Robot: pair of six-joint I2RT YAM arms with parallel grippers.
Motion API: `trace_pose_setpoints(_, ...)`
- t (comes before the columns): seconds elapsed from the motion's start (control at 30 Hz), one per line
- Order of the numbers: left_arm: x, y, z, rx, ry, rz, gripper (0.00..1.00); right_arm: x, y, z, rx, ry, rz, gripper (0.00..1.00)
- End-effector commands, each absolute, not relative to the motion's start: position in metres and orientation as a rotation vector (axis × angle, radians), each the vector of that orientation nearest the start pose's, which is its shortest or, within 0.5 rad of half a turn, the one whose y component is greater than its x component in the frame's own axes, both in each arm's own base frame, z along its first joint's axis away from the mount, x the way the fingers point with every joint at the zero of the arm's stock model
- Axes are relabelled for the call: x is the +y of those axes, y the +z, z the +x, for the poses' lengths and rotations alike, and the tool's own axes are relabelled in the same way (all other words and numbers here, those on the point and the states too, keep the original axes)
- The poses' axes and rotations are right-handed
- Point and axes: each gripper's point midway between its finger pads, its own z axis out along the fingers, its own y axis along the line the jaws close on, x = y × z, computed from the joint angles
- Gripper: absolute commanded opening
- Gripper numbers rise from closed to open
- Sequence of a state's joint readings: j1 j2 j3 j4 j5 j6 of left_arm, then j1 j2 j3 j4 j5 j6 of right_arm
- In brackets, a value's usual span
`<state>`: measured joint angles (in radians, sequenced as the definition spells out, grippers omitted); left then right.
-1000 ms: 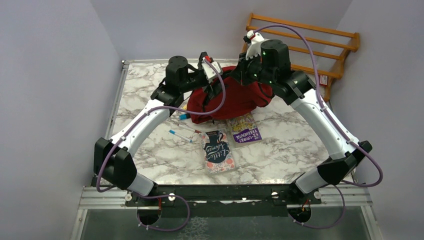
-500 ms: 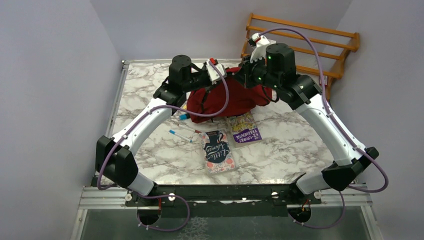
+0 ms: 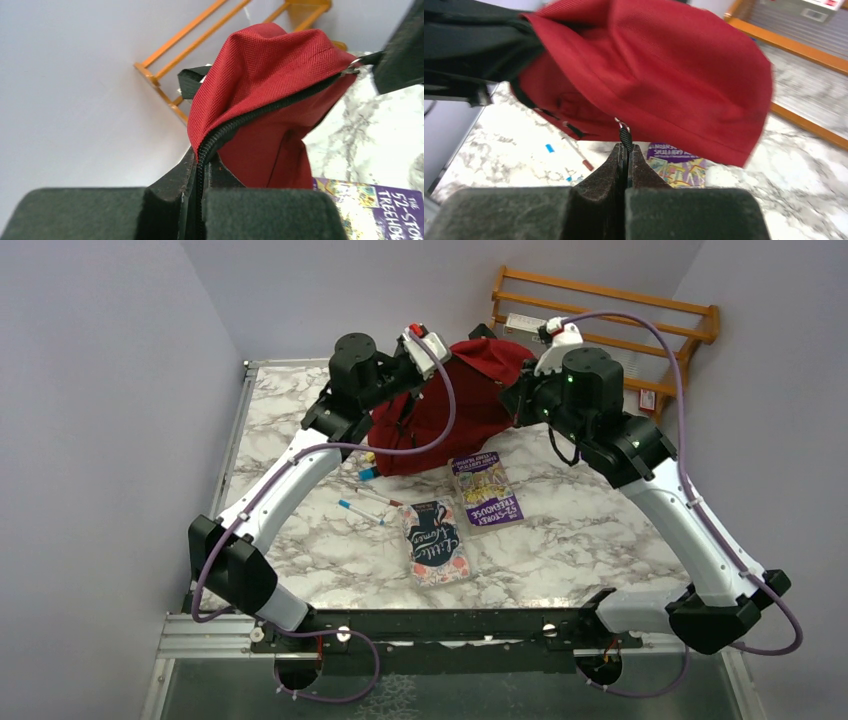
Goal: Pack the student bag
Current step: Unzip the student bag at the center of the board.
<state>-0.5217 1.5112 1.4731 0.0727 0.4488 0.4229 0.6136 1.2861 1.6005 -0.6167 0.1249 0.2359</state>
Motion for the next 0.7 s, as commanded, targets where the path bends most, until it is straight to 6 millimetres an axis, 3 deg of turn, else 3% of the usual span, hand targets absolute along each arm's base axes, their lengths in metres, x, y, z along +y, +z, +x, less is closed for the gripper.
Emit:
trace_pose_setpoints(0.0, -0.253, 0.455, 0.429, 1.142, -0.251, 0.792, 0.0, 0.172, 0.387, 0.326, 1.87, 0.305, -0.099, 0.01)
trace_pose_setpoints(0.23, -0.227, 0.459, 0.433, 1.148, -0.254, 0.73, 0.0, 0.129, 0.339, 0.342, 1.963, 0.121, 0.001, 0.01)
trace_pose_setpoints(0.4, -0.215, 0.459, 0.432, 1.159, -0.243, 0.705, 0.0, 0.105, 0.303, 0.358, 2.032, 0.192, 0.044, 0.01)
trace_pose_setpoints(0.57, -0.205, 0.453, 0.435, 1.183, -0.229, 0.66, 0.0, 0.12, 0.267, 0.363, 2.089, 0.374, 0.004, 0.01)
trace_pose_setpoints(0.67, -0.203, 0.447, 0.437, 1.199, -0.227, 0.656, 0.0, 0.138, 0.263, 0.362, 2.071, 0.479, -0.064, 0.01)
